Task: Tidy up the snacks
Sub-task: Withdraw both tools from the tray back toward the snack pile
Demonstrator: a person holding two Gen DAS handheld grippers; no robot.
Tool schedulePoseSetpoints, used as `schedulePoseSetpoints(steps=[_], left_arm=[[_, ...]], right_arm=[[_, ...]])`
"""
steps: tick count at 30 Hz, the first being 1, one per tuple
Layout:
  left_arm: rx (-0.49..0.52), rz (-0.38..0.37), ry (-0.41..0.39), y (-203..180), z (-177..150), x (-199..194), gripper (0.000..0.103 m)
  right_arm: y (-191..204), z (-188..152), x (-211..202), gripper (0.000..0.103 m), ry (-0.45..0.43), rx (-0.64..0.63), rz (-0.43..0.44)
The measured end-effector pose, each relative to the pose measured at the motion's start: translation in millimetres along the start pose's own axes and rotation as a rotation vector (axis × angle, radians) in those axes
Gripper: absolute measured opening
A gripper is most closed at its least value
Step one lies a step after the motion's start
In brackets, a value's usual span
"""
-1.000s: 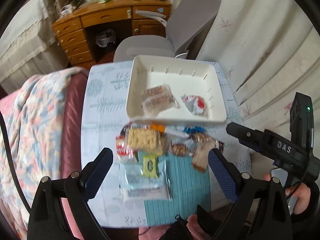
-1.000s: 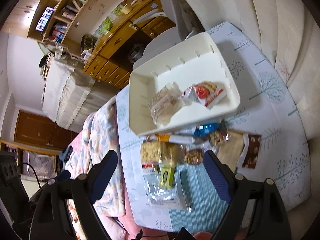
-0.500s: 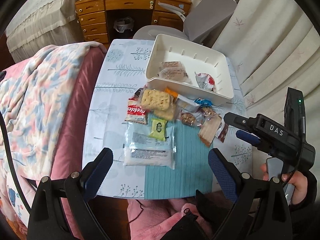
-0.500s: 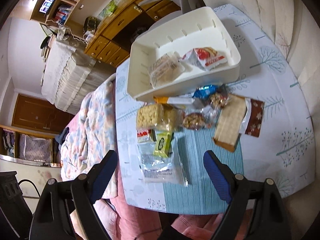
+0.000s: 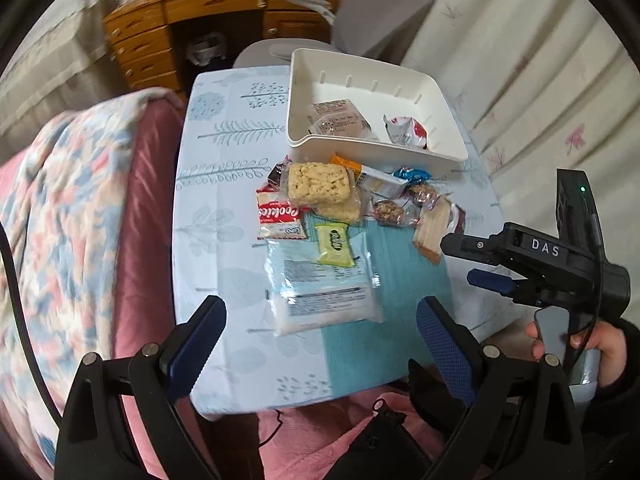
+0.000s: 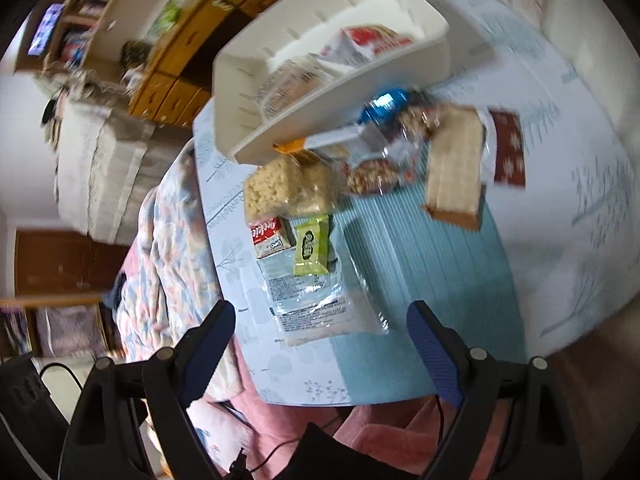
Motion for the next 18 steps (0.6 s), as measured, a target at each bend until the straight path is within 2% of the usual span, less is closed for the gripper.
schedulePoseSetpoints(steps=[7,16,18], left_arm=[[0.169,-0.056,-0.035,18,10,21,0.095],[0.374,-0.135,-0.151,35,33,35,0.095],[0.421,-0.145,-0.181,35,39,39,0.095]], right_arm=[[-10,-31,28,0.088,-0.052,0.242,0.021],[-14,-63,56,0.088,-0.149,0.54,0.098],[-13,-67,62,0.088,-0.152,0.574,0.102]])
Point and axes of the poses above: each gripper's, at about its wrist camera, not at the fingertips, and x roughly the way its jaws point, y to its left, z to its top, the point moved 9 cm from there along x, roughly the way its jaws point, and after that the axes turned 11 degrees about z, right-handed, at the moved point
